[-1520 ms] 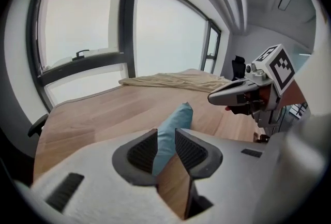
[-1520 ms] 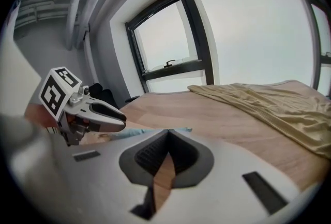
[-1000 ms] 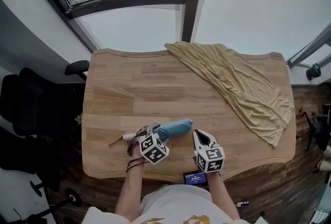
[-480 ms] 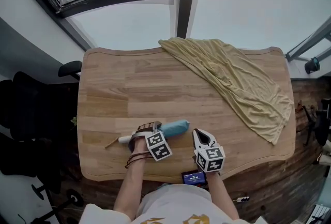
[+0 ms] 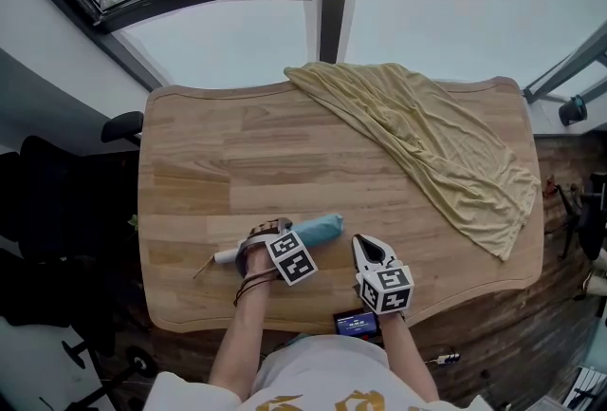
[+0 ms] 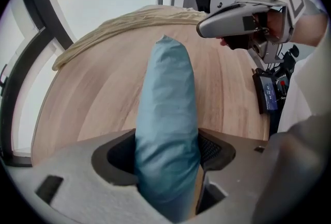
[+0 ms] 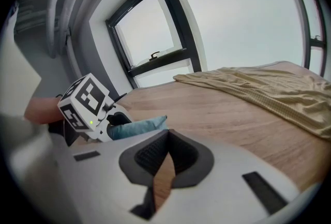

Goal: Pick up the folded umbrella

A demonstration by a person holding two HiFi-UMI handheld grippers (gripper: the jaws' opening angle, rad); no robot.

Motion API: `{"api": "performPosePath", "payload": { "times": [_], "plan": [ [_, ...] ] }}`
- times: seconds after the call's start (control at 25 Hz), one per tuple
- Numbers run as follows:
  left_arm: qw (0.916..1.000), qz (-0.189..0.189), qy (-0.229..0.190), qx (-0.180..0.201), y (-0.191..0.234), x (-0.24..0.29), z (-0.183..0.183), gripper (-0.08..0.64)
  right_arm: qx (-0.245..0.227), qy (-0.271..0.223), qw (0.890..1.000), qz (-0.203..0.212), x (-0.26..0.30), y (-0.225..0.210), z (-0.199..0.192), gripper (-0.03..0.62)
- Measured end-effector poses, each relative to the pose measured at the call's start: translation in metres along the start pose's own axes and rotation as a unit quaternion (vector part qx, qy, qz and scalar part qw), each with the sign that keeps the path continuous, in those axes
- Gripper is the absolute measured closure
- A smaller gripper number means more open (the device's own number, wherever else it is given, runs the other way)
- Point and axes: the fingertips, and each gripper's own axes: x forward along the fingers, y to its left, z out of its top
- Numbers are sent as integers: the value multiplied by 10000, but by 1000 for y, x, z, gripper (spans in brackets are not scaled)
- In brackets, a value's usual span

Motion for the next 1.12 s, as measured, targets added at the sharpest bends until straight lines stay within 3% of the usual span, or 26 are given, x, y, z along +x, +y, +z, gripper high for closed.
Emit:
{"api": "performPosePath", "payload": {
  "times": [0.16, 0.44, 0.92, 1.12],
  "plan": [
    [9997, -223, -3, -44, 1, 0, 1, 229, -17, -6, 10000, -52, -1, -3, -1, 583],
    [9997, -217, -60, -27, 0, -1, 1, 230, 89, -67, 9999, -129, -6, -11, 0, 583],
    [9992, 130, -369, -18, -4, -6, -3, 258, 61, -117, 9999, -19, -13, -5, 3, 583],
    [9980, 201, -561, -189, -10, -14, 3, 258, 80, -195, 9998, -69, -19, -12, 11, 583]
  ]
}}
